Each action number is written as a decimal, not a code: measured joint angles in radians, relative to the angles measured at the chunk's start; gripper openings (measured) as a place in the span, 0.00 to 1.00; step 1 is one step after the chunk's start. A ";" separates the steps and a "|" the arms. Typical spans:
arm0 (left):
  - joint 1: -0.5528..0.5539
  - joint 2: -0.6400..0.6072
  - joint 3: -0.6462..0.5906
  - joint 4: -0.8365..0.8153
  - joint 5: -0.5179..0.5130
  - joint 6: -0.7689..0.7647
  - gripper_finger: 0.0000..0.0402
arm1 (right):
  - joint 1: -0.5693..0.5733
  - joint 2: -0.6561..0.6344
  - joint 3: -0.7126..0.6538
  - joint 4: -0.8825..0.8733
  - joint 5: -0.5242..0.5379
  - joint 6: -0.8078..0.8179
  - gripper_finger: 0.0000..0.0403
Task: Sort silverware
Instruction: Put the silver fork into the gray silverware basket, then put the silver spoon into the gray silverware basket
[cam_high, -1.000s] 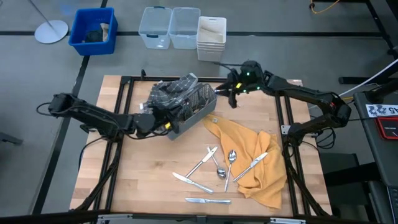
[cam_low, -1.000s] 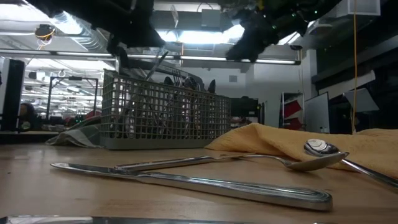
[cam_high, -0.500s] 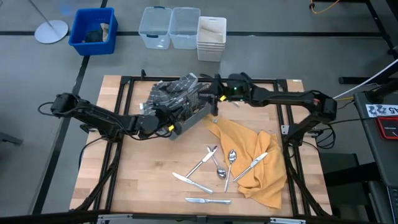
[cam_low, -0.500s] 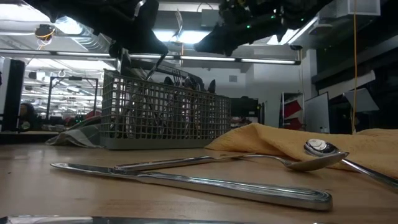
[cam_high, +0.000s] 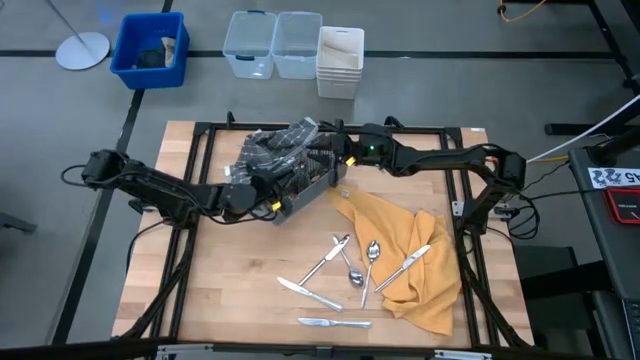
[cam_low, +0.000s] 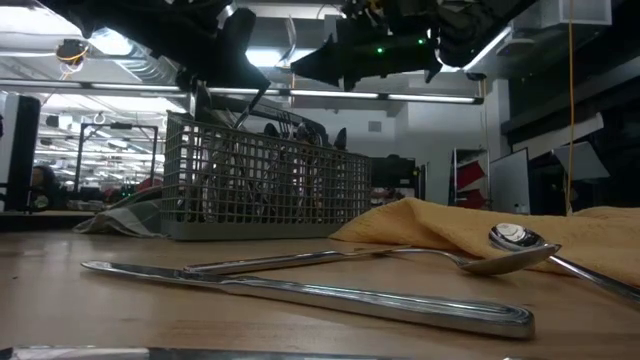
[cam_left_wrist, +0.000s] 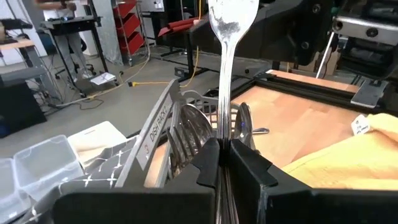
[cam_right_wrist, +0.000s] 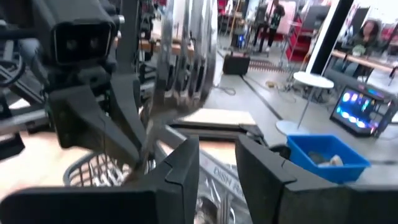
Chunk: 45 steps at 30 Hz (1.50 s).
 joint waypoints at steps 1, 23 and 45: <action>0.000 0.000 0.000 -0.001 0.000 0.011 0.04 | 0.000 0.000 0.000 0.007 0.000 0.000 0.27; 0.056 0.000 -0.001 -0.092 0.117 0.019 0.04 | 0.057 0.000 0.002 0.039 -0.036 -0.002 0.27; -0.024 -0.074 -0.001 -0.150 0.118 0.019 0.04 | 0.041 -0.166 0.003 -0.478 0.156 -0.111 0.27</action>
